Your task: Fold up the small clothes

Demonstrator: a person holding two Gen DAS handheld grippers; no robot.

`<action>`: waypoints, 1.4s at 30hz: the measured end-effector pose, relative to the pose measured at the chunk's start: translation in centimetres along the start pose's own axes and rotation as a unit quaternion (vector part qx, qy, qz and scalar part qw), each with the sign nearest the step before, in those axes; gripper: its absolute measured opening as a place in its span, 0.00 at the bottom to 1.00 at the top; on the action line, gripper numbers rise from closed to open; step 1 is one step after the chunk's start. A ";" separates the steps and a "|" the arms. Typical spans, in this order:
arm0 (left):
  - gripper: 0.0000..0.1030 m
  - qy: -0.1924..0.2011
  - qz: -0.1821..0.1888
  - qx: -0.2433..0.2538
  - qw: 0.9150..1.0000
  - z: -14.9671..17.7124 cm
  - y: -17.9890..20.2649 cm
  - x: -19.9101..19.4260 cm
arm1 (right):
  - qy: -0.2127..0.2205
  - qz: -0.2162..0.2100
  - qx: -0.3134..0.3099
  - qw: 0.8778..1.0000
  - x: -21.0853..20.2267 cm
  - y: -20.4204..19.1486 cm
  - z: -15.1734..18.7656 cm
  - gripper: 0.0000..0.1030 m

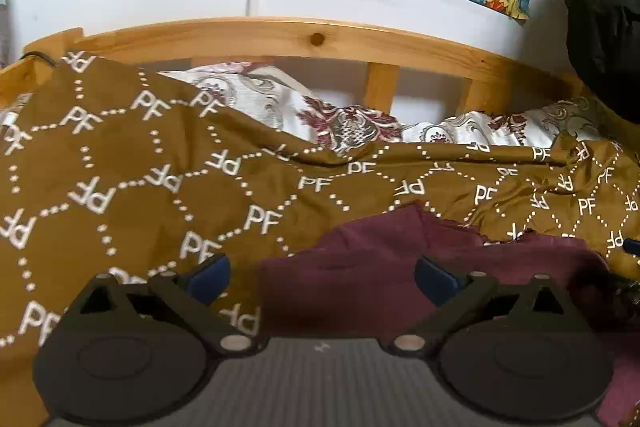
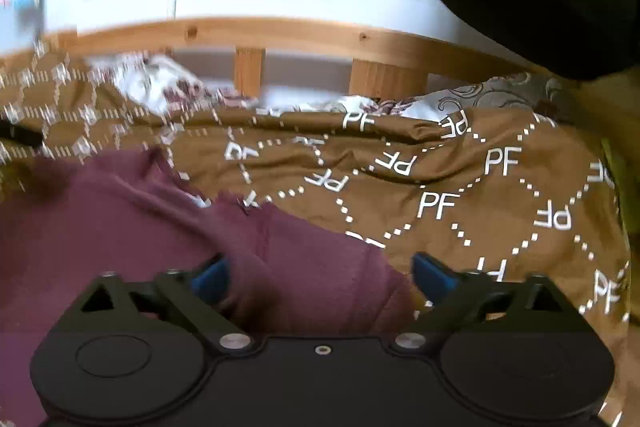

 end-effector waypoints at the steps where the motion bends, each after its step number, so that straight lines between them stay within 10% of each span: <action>1: 0.99 -0.003 -0.005 0.002 1.000 0.2 -0.1 -0.3 | 0.006 -0.004 0.008 1.000 -0.3 0.1 0.0 0.99; 15: 0.92 -0.065 -0.026 0.001 0.998 2.5 -1.1 2.4 | -0.021 -0.036 0.032 0.999 -1.1 -0.1 1.8 0.98; 20: 0.47 -0.061 -0.015 -0.008 0.998 2.4 -1.2 3.0 | -0.017 -0.017 0.031 0.999 -0.4 0.3 2.4 0.78; 26: 0.00 -0.033 -0.028 0.028 0.999 2.2 0.0 2.9 | -0.024 -0.010 0.023 0.999 0.6 0.2 2.4 0.29; 28: 0.00 -0.024 -0.037 0.032 0.999 2.1 0.2 2.8 | -0.027 -0.006 0.011 1.000 0.7 -0.1 2.5 0.10; 33: 0.07 -0.030 -0.047 0.011 0.998 1.8 -0.5 3.0 | -0.012 0.005 -0.001 1.000 0.1 -0.3 2.2 0.07; 35: 0.59 -0.050 -0.042 -0.011 0.998 1.9 -1.2 3.5 | -0.014 0.006 -0.002 1.000 0.1 -0.3 2.2 0.07; 37: 0.78 -0.051 -0.032 -0.043 0.997 2.1 -2.0 3.5 | -0.019 0.008 -0.002 1.000 0.3 -0.3 2.4 0.07; 42: 0.73 -0.051 -0.015 -0.038 0.998 2.3 -2.0 3.9 | -0.024 0.003 0.011 1.000 0.6 0.0 2.7 0.12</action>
Point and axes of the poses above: each gripper's, at about its wrist camera, not at the fingertips, and x roughly the way its jaws point, y to its right, z to its underside, the point moved 2 cm from there along x, roughly the way its jaws point, and after that the axes turned 1 degree about x, right-handed, at the moved point
